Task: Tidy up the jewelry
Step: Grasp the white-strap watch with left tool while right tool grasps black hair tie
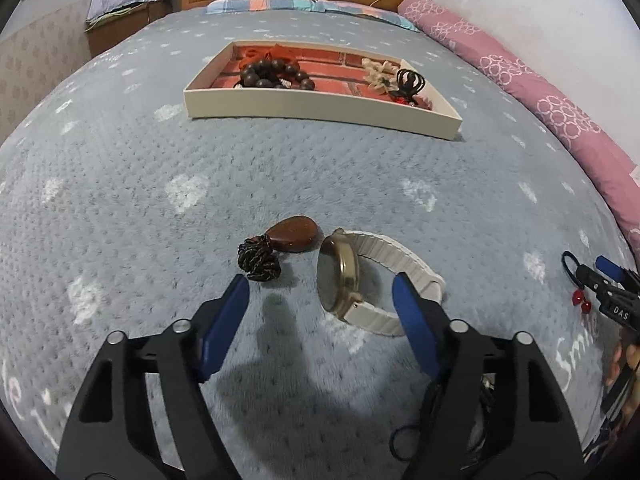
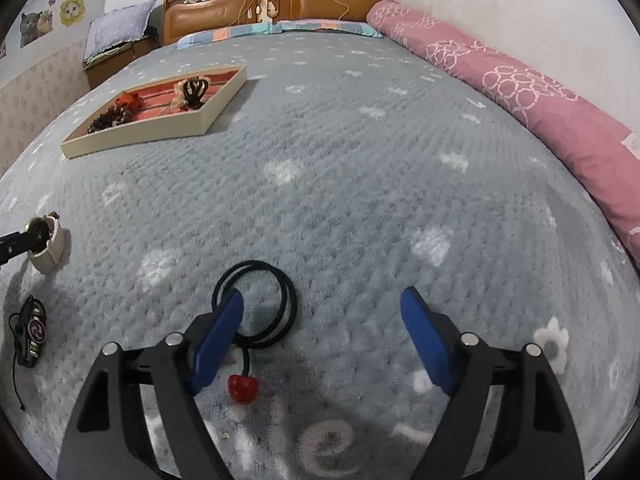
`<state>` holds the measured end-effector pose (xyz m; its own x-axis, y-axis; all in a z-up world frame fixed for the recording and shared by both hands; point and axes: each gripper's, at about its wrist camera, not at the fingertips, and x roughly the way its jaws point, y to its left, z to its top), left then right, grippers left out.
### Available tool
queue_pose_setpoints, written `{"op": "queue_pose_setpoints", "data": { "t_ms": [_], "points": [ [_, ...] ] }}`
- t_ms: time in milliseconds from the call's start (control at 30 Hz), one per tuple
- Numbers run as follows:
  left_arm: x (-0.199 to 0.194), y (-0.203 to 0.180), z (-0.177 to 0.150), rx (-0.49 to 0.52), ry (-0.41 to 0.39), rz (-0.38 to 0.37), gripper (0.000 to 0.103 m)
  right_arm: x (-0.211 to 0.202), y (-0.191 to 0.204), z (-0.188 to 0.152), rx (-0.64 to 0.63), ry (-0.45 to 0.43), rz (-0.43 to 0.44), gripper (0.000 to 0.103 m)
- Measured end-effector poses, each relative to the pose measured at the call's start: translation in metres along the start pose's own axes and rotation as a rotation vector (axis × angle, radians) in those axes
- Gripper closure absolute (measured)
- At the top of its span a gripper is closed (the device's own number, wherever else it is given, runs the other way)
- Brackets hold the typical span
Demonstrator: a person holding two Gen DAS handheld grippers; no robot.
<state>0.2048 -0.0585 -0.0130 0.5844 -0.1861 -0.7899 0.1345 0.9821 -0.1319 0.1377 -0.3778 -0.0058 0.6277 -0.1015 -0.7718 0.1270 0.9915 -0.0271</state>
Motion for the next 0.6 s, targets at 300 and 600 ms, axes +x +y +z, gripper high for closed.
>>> {"op": "queue_pose_setpoints", "data": {
  "t_ms": [300,600],
  "points": [
    [0.021,-0.002,0.002,0.023,0.02,0.003,0.053,0.012,0.006,0.002,-0.004,0.013,0.011,0.042],
    [0.022,0.007,0.006,0.017,0.02,-0.051,0.09,0.013,0.016,0.005,-0.024,-0.004,0.042,0.074]
  ]
}}
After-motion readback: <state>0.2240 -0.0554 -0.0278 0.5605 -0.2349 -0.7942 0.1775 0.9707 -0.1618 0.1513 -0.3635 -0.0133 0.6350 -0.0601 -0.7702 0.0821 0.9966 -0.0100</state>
